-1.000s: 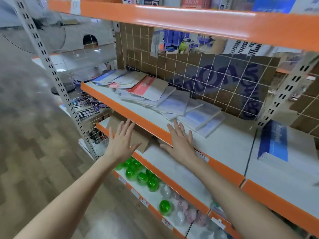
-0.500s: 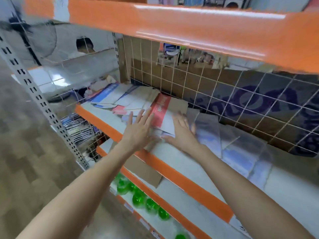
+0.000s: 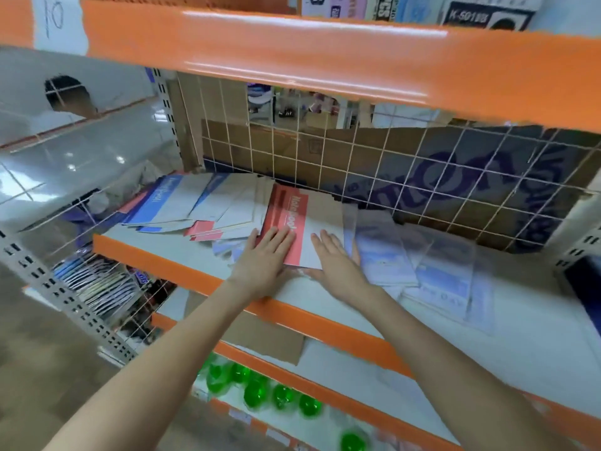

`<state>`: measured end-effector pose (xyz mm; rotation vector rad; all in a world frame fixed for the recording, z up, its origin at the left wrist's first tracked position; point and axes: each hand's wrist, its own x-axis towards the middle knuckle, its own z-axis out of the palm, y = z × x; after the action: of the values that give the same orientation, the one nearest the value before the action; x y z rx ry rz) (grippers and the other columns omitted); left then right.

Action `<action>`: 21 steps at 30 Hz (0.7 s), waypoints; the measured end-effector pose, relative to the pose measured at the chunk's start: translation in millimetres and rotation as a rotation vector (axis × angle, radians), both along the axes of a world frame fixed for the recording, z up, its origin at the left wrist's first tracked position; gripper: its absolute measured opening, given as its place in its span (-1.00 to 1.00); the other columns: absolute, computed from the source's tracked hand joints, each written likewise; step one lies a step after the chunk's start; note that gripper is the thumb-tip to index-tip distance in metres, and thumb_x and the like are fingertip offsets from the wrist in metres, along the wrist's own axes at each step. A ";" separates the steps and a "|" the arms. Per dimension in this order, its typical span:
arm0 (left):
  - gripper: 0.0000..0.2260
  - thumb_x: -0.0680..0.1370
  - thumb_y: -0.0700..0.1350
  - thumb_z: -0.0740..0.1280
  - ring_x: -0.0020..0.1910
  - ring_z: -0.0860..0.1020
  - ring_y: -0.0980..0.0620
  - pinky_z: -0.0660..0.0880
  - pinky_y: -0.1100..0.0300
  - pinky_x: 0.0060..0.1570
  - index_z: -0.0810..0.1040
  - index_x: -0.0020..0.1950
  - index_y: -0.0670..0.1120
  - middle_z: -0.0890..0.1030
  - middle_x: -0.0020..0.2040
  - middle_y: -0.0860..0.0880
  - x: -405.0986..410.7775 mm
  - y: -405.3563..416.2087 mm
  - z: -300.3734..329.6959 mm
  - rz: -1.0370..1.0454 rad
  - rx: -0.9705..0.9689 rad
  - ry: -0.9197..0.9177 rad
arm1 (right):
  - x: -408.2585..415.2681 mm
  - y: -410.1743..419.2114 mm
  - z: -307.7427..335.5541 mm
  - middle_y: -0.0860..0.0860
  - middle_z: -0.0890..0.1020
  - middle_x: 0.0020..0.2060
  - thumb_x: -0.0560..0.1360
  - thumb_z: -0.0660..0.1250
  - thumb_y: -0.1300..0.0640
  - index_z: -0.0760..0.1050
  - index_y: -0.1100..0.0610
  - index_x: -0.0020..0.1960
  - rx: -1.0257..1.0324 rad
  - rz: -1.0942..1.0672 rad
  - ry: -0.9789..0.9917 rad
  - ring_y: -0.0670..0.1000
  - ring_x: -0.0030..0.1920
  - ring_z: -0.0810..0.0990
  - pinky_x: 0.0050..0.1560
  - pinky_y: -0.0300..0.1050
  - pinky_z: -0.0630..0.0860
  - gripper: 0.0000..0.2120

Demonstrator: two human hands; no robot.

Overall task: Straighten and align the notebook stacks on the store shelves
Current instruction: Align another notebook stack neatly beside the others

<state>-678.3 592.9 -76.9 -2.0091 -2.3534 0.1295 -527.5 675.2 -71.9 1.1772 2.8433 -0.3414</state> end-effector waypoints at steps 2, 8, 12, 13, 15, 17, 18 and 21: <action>-0.47 0.65 0.00 -0.01 0.53 -0.09 -0.05 -0.21 -0.04 0.45 -0.17 0.55 -0.08 -0.09 0.56 -0.06 6.7 -8.3 2.8 -0.019 0.012 0.057 | 4.7 -14.3 0.0 0.01 -0.14 0.55 0.64 0.09 0.03 -0.19 0.07 0.56 0.043 -0.016 -0.024 -0.04 0.53 -0.15 0.47 0.18 -0.20 -0.38; -0.44 0.61 -0.25 0.01 0.53 -0.09 -0.10 -0.17 -0.06 0.45 -0.19 0.54 -0.11 -0.10 0.56 -0.10 31.0 -40.7 -2.2 -0.084 0.071 0.135 | 30.9 -63.5 3.5 0.03 -0.15 0.55 0.47 0.09 0.49 -0.21 0.06 0.55 0.084 -0.072 -0.057 -0.01 0.54 -0.16 0.45 0.18 -0.21 -0.19; -0.37 0.58 -0.30 0.11 0.53 -0.10 -0.10 -0.15 -0.01 0.46 -0.18 0.54 -0.09 -0.09 0.56 -0.10 53.3 -52.1 -1.7 -0.204 0.097 0.075 | 66.7 -92.9 4.5 0.05 -0.12 0.55 0.50 0.10 0.44 -0.19 0.05 0.56 0.108 -0.147 -0.042 -0.01 0.54 -0.13 0.45 0.18 -0.24 -0.22; -0.37 0.58 -0.29 0.11 0.53 -0.10 -0.11 -0.16 -0.01 0.46 -0.17 0.55 -0.09 -0.08 0.56 -0.10 60.4 -53.7 -0.1 -0.231 0.103 0.065 | 76.7 -98.4 4.6 0.05 -0.11 0.55 0.51 0.13 0.42 -0.19 0.03 0.56 0.114 -0.168 -0.032 0.00 0.54 -0.12 0.45 0.16 -0.26 -0.22; -0.41 0.60 -0.28 0.08 0.52 -0.08 -0.11 -0.18 0.00 0.45 -0.13 0.55 -0.08 -0.05 0.56 -0.10 76.3 -56.0 3.4 -0.290 0.138 0.038 | 97.2 -107.6 4.5 0.04 -0.09 0.55 0.50 0.16 0.42 -0.20 -0.01 0.55 0.145 -0.221 -0.021 0.00 0.54 -0.11 0.45 0.16 -0.26 -0.19; -0.46 0.62 -0.25 0.06 0.52 -0.06 -0.08 -0.18 0.01 0.45 -0.10 0.55 -0.09 -0.01 0.55 -0.10 95.6 -56.4 9.1 -0.354 0.181 0.005 | 119.5 -114.2 4.7 0.03 -0.08 0.55 0.49 0.15 0.44 -0.20 -0.03 0.55 0.182 -0.281 -0.007 0.01 0.54 -0.10 0.45 0.17 -0.25 -0.17; -0.46 0.62 -0.23 0.08 0.52 -0.05 -0.08 -0.18 0.02 0.45 -0.08 0.55 -0.09 0.00 0.55 -0.10 107.7 -55.4 12.9 -0.386 0.189 -0.008 | 132.4 -117.1 5.8 0.03 -0.07 0.55 0.49 0.17 0.43 -0.20 -0.03 0.55 0.192 -0.309 0.004 0.01 0.54 -0.10 0.45 0.17 -0.25 -0.16; -0.40 0.58 -0.22 0.16 0.52 -0.05 -0.08 -0.19 0.04 0.45 -0.05 0.55 -0.10 0.00 0.55 -0.11 149.3 -48.7 24.7 -0.477 0.209 -0.032 | 175.7 -121.3 9.3 0.04 -0.06 0.55 0.46 0.22 0.41 -0.20 -0.04 0.55 0.235 -0.386 0.040 0.02 0.54 -0.09 0.44 0.17 -0.26 -0.12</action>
<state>-528.9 544.2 -52.2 -2.3962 -1.7453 -0.1601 -351.7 553.9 -62.6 1.7873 2.7315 -0.0396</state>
